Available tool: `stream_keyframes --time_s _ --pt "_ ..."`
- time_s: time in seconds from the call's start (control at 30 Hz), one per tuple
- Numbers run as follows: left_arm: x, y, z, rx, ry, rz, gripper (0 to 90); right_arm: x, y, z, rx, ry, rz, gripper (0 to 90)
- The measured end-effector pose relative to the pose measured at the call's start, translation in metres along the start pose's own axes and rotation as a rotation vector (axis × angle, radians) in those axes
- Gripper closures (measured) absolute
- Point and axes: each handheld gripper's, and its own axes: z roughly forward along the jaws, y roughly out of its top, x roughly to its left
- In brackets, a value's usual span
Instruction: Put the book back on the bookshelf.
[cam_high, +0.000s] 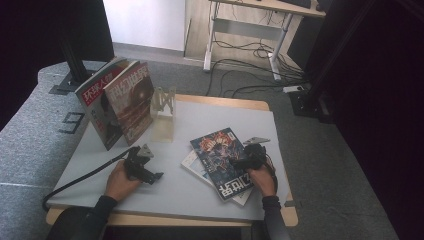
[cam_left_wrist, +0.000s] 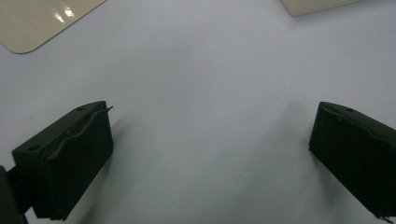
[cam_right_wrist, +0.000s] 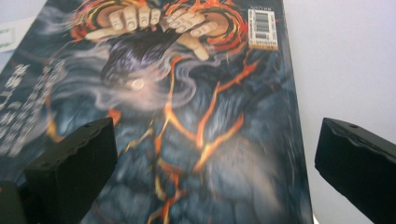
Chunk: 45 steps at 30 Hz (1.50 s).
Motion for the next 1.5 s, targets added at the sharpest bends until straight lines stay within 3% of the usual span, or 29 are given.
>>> stream_keyframes --time_s 0.3,0.5,0.8,1.1,1.5 --pt "0.000 0.000 0.000 0.000 0.000 0.001 0.0 -0.002 0.013 0.022 0.006 0.004 0.002 0.0" --pt "0.000 0.000 0.000 0.000 0.000 0.000 0.0 -0.006 0.012 0.023 0.008 0.028 0.037 0.0" --pt "0.000 0.000 0.000 0.001 0.000 0.000 0.0 -0.005 0.011 0.023 0.005 0.031 0.036 0.0" --pt "0.000 0.000 0.000 0.001 0.000 0.000 0.0 0.000 0.010 0.022 0.003 0.052 0.009 0.2" --pt "0.000 0.000 0.000 0.000 0.000 0.000 0.0 0.025 0.011 0.023 0.003 0.114 -0.064 0.1"
